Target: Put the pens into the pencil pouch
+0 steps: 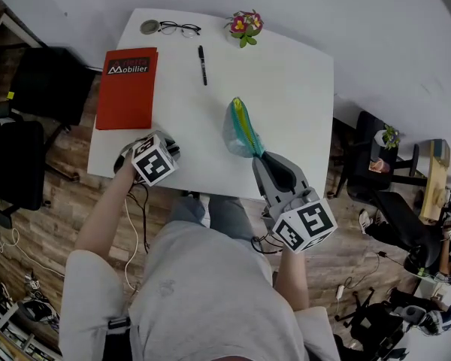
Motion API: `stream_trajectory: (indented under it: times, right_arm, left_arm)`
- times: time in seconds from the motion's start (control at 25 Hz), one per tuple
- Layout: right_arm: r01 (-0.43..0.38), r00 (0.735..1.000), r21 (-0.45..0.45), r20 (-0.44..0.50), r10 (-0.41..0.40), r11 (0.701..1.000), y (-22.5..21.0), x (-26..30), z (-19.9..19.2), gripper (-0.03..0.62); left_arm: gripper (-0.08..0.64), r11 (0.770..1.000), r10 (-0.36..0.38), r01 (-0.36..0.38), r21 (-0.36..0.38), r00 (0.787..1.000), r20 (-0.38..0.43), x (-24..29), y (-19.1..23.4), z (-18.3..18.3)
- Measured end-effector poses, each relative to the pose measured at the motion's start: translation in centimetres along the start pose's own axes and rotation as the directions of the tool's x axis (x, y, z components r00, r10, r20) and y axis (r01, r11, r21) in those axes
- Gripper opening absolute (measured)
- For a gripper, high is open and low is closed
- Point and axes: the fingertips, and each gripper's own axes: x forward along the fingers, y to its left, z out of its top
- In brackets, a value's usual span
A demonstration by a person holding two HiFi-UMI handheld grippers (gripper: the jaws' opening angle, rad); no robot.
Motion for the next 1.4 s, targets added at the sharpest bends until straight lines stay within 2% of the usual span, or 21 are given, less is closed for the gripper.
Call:
stream_trajectory:
  times: [0.12,0.2,0.32,0.48,0.6,0.72,0.76,0.84,0.96,1.12,1.2,1.4]
  right_arm:
    - [-0.002,1.000,0.007,0.001,0.002,1.000,0.0,0.0,-0.1,0.057]
    - [-0.010,1.000,0.007,-0.001,0.010,1.000,0.0,0.0,0.0,0.057]
    - [-0.019,1.000,0.015,0.006,0.019,1.000,0.1,0.1,0.1,0.057]
    - [-0.029,1.000,0.020,0.008,0.029,0.999,0.1,0.3,0.2,0.057]
    - [-0.032,0.999,0.015,0.009,0.032,0.999,-0.1,0.7,0.6,0.057]
    - [-0.042,0.999,0.003,0.012,0.042,0.999,-0.3,1.1,1.1,0.057]
    - [-0.044,0.999,0.003,0.012,0.044,0.999,-0.4,1.2,1.2,0.057]
    - [-0.050,0.999,-0.001,0.012,0.050,0.999,-0.5,1.4,1.5,0.057]
    - [-0.059,0.998,-0.011,0.016,0.059,0.998,-0.8,1.6,2.0,0.057]
    - [-0.067,0.997,-0.019,0.023,0.067,0.998,-1.3,1.8,2.7,0.057]
    - [-0.072,0.997,-0.022,0.024,0.072,0.997,-1.5,2.1,2.9,0.057]
    - [-0.081,0.996,-0.026,0.026,0.082,0.996,-1.9,2.4,3.4,0.057]
  left_arm:
    - [0.108,1.000,0.009,-0.009,-0.004,1.000,0.001,0.0,-0.2,0.0]
    - [0.063,1.000,0.008,-0.008,-0.018,1.000,0.005,0.0,-0.5,0.0]
    - [0.060,0.999,0.021,-0.020,-0.042,1.000,0.023,-0.2,-0.6,0.0]
    - [0.058,0.994,0.059,-0.048,-0.099,0.991,0.116,-1.4,-0.5,1.1]
    - [0.058,0.985,0.105,-0.068,-0.156,0.964,0.243,-3.5,0.2,3.3]
    - [0.058,0.976,0.154,-0.081,-0.201,0.911,0.382,-6.5,0.7,6.0]
    - [0.060,0.972,0.175,-0.086,-0.219,0.885,0.432,-7.6,1.0,7.0]
    - [0.058,0.961,0.219,-0.087,-0.261,0.817,0.534,-10.2,1.5,8.9]
    - [0.058,0.945,0.275,-0.071,-0.318,0.696,0.663,-14.3,2.2,11.6]
    - [0.058,0.936,0.311,-0.029,-0.352,0.539,0.783,-18.9,2.7,14.6]
    - [0.058,0.932,0.326,-0.008,-0.362,0.455,0.829,-21.1,3.0,15.9]
    - [0.060,0.931,0.345,0.035,-0.362,0.231,0.910,-27.0,3.5,19.3]
